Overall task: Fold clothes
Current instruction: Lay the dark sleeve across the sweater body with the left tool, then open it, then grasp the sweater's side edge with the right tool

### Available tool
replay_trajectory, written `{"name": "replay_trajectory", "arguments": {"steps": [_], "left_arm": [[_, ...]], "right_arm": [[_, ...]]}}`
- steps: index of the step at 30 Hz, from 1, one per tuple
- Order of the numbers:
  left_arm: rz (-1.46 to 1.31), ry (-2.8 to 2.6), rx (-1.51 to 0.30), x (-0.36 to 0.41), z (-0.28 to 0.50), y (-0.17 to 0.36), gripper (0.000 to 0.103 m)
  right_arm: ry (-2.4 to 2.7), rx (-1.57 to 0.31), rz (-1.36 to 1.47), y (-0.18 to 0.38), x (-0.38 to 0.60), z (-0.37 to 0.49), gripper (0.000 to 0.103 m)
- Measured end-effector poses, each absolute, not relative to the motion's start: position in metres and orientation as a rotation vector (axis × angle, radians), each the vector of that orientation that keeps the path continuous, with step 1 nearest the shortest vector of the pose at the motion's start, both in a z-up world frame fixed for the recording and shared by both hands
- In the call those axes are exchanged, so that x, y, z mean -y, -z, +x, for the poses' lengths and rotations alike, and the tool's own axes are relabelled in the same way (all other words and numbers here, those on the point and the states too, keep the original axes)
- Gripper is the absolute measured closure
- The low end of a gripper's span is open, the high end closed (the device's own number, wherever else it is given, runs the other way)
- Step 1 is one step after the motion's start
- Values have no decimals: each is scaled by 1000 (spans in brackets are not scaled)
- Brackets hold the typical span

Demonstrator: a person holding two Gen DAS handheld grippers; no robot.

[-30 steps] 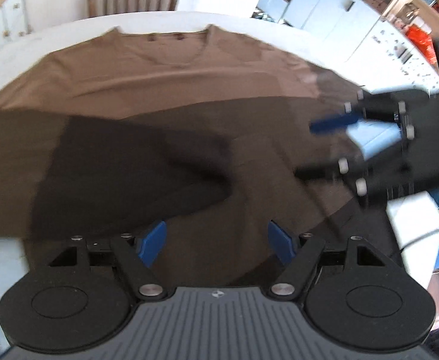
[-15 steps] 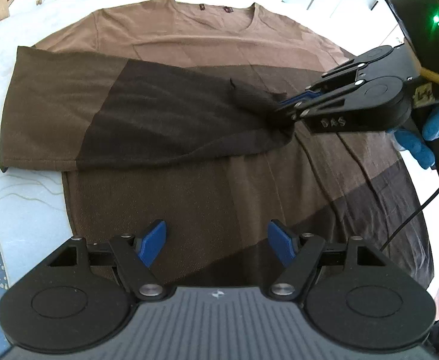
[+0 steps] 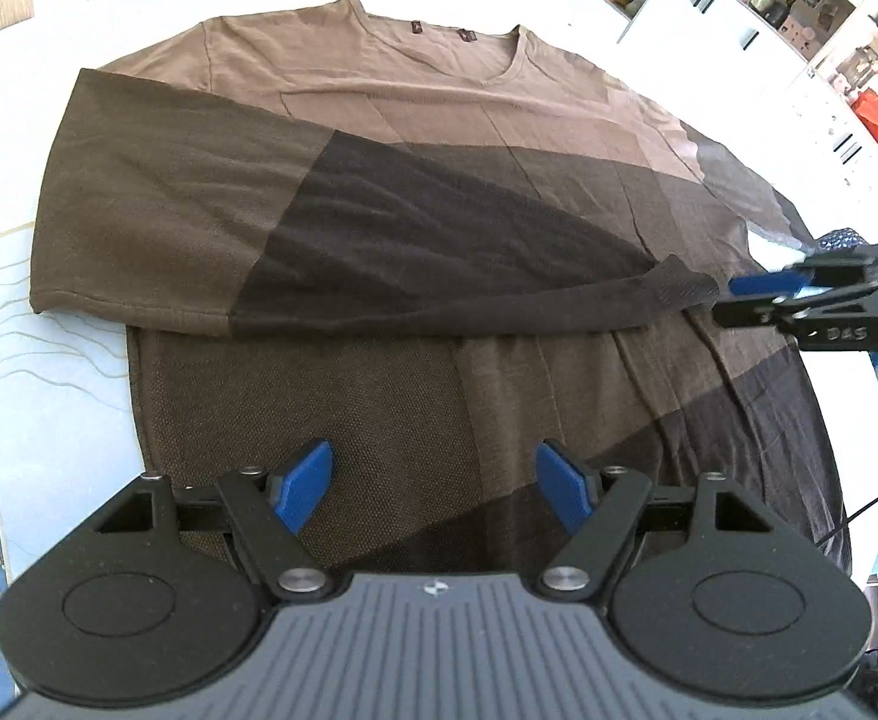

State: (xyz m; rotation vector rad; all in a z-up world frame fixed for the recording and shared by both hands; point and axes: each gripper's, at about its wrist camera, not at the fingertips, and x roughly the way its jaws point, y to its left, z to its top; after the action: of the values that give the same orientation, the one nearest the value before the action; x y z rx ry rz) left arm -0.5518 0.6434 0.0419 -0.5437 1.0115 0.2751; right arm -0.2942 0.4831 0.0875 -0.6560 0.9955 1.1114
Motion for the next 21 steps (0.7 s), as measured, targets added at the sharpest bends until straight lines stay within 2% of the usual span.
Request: {"name": "replay_trajectory", "arguments": {"steps": [7, 11, 15, 19, 21], "left_arm": [[-521, -284, -1024, -640, -549, -43, 27], [-521, -291, -1024, -639, -549, -43, 26], [-519, -293, -1022, -639, -549, -43, 26], [-517, -293, -1023, -638, -549, -43, 24], [-513, -292, -1025, -637, -549, -43, 24]], "right_arm": [[-1325, -821, -787, -93, -513, -298, 0], [-1262, -988, -789, -73, -530, -283, 0], [-1251, -1027, -755, -66, -522, -281, 0], [-1256, -937, -759, -76, -516, -290, 0], [-1272, -830, -775, -87, -508, -298, 0]]}}
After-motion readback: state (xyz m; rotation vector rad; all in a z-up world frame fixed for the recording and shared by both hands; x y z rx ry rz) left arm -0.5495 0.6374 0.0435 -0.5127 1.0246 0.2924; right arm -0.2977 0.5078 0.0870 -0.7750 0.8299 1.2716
